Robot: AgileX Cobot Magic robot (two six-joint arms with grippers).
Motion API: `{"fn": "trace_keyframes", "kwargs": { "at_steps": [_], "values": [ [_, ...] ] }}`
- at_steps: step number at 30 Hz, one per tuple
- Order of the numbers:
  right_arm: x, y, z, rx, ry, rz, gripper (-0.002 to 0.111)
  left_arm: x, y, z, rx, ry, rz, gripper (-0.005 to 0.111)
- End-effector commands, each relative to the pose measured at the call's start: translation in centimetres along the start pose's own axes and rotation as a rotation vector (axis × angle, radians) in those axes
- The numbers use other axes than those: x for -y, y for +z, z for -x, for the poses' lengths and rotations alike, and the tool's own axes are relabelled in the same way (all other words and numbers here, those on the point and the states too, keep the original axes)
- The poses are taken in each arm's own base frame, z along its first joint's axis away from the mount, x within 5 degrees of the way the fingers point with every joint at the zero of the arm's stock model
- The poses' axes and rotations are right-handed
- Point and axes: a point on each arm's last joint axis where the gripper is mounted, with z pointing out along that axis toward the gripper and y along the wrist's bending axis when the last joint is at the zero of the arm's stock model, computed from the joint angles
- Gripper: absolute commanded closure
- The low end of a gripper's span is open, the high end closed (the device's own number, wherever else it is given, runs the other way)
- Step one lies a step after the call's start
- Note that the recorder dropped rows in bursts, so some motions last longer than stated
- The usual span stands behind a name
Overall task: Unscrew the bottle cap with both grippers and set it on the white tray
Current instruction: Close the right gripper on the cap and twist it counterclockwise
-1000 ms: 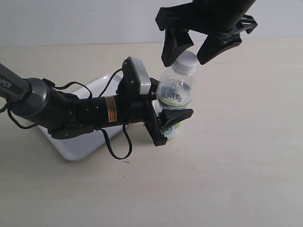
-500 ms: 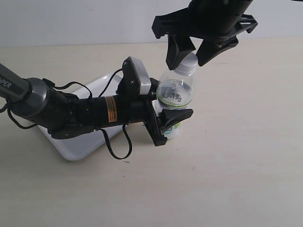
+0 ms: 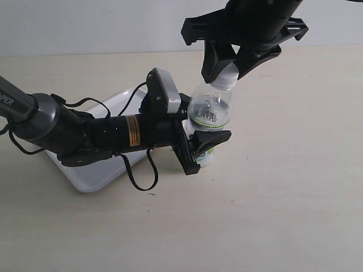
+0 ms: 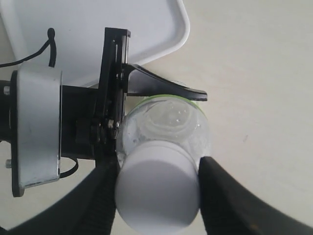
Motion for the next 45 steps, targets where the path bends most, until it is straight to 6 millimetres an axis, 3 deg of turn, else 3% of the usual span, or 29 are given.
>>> {"fn": "trace_keyframes", "kwargs": {
  "at_steps": [1,2,8,11,24,28,45],
  "values": [
    [-0.2,-0.1,0.1,0.008,-0.047,0.014,0.103,-0.1,0.0,1.0,0.042,0.014,0.004,0.068],
    [-0.2,-0.1,0.1,0.006,-0.087,0.018,0.108,-0.1,0.0,1.0,0.042,0.014,0.004,0.068],
    [-1.7,-0.2,-0.4,-0.013,-0.469,0.185,0.108,0.0,0.0,1.0,0.041,0.018,-0.003,0.068],
    [-1.6,-0.2,-0.6,-0.025,-0.55,0.189,0.108,0.0,0.0,1.0,0.04,0.017,-0.009,0.068],
    [0.8,-0.1,-0.4,-0.094,-0.978,-0.068,0.108,0.3,0.0,0.9,0.033,0.034,-0.042,0.068],
    [1.0,-0.1,-0.4,-0.109,-1.175,-0.074,0.108,0.3,0.0,0.9,0.035,0.034,-0.042,0.068],
    [0.7,-0.2,1.4,0.041,-1.626,-0.19,0.108,0.4,0.0,0.9,0.036,0.025,-0.043,0.068]
  ]
}}
